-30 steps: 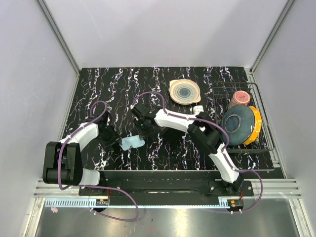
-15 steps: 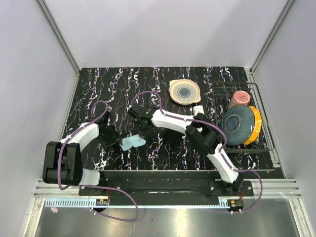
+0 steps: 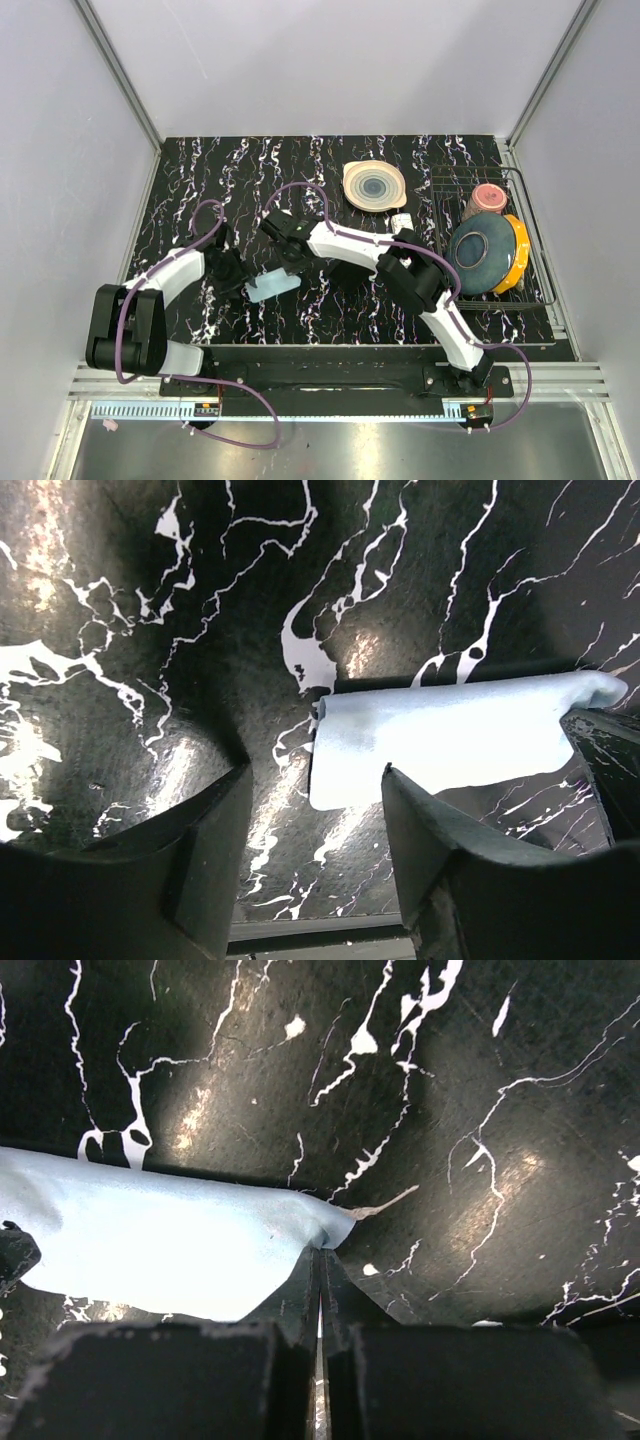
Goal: Organize the sunglasses
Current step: Pick up the folded cleaning cloth from the center of the board.
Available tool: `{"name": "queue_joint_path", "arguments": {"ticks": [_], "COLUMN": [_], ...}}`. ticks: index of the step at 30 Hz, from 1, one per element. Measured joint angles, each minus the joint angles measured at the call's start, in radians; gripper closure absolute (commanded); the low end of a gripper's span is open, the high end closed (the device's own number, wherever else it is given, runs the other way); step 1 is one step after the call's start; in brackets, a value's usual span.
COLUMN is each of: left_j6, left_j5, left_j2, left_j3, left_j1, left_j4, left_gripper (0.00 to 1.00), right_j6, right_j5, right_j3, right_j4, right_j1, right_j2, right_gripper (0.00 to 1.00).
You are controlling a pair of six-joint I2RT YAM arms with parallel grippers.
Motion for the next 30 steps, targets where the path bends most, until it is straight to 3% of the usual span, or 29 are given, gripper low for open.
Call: {"name": "queue_joint_path", "arguments": {"ticks": [5, 15, 22, 30], "left_j6": [-0.035, -0.066, -0.085, -0.087], "left_j5": [-0.011, -0.014, -0.018, -0.024], "left_j2": [0.018, 0.059, 0.08, 0.095], "left_j3": [0.0, 0.019, 0.032, 0.039], "left_j1": [-0.016, -0.058, -0.064, -0.068], "left_j4": [0.027, 0.06, 0.071, 0.073], "left_gripper": [0.6, 0.63, 0.72, 0.91], "right_j6": [-0.021, -0.035, -0.035, -0.035], "right_j5": [0.0, -0.012, -0.023, -0.032], "right_j3": [-0.004, -0.005, -0.011, -0.016], "right_j4": [0.011, 0.017, 0.022, 0.029], "right_j1": [-0.011, -0.017, -0.021, -0.024], "right_j2": [-0.002, -0.002, -0.004, -0.007], "right_gripper": [1.0, 1.0, 1.0, 1.0]}}
